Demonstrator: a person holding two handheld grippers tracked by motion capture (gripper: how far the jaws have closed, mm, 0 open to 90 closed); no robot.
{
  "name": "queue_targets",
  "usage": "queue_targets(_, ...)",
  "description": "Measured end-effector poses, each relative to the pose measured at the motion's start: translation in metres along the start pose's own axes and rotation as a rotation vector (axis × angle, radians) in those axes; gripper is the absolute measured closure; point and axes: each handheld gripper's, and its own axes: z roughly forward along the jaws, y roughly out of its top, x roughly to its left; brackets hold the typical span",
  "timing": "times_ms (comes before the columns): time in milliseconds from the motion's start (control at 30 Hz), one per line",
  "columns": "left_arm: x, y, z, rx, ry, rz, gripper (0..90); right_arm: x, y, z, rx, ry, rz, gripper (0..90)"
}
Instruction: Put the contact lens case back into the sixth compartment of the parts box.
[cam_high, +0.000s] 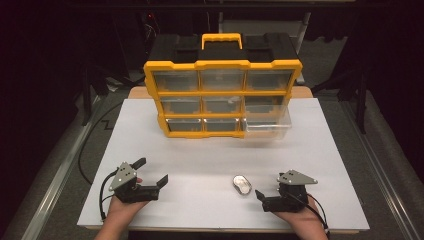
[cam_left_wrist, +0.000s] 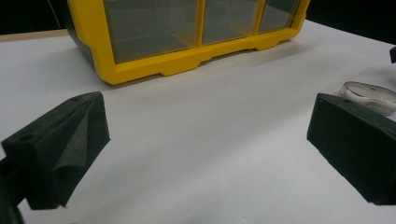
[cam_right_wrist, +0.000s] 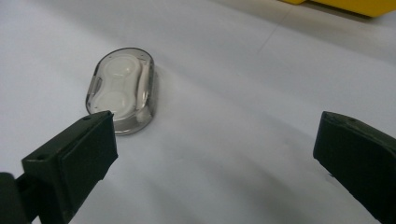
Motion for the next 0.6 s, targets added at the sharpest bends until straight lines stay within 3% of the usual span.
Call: queue_targets(600, 0.0, 0.0, 0.0, 0.001, -0.003, 0.005, 0.3, 0.024, 0.008, 0.011, -0.014, 0.046, -0.029, 0.1)
